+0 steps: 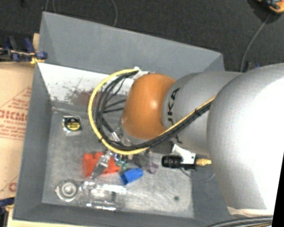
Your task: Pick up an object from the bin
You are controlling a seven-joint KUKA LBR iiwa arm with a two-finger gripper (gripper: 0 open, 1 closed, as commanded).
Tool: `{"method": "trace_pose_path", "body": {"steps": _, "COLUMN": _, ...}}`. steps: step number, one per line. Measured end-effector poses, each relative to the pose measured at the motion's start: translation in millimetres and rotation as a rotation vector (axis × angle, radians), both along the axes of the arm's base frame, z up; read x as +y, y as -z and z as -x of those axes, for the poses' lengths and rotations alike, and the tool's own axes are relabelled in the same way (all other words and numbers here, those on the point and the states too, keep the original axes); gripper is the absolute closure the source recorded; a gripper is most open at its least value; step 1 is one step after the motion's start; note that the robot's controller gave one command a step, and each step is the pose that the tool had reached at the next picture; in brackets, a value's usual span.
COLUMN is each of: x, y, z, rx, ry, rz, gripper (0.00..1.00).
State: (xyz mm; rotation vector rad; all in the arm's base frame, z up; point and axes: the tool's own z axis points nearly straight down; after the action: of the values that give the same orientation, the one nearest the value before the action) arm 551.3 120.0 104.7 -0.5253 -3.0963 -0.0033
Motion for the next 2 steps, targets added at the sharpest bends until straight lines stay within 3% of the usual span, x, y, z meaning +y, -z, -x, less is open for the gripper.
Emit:
{"method": "trace_pose_path", "body": {"steps": 1, "x": -11.1, "y": 31.6, "z": -2.6, "rx": -0.007, "ry": 0.059, "rz": -0.003, "gripper": 0.00}}
{"method": "trace_pose_path", "body": {"steps": 2, "x": -9.9, "y": 29.3, "z": -4.5, "rx": -0.007, "ry": 0.057, "rz": -0.002, "gripper": 0.00}}
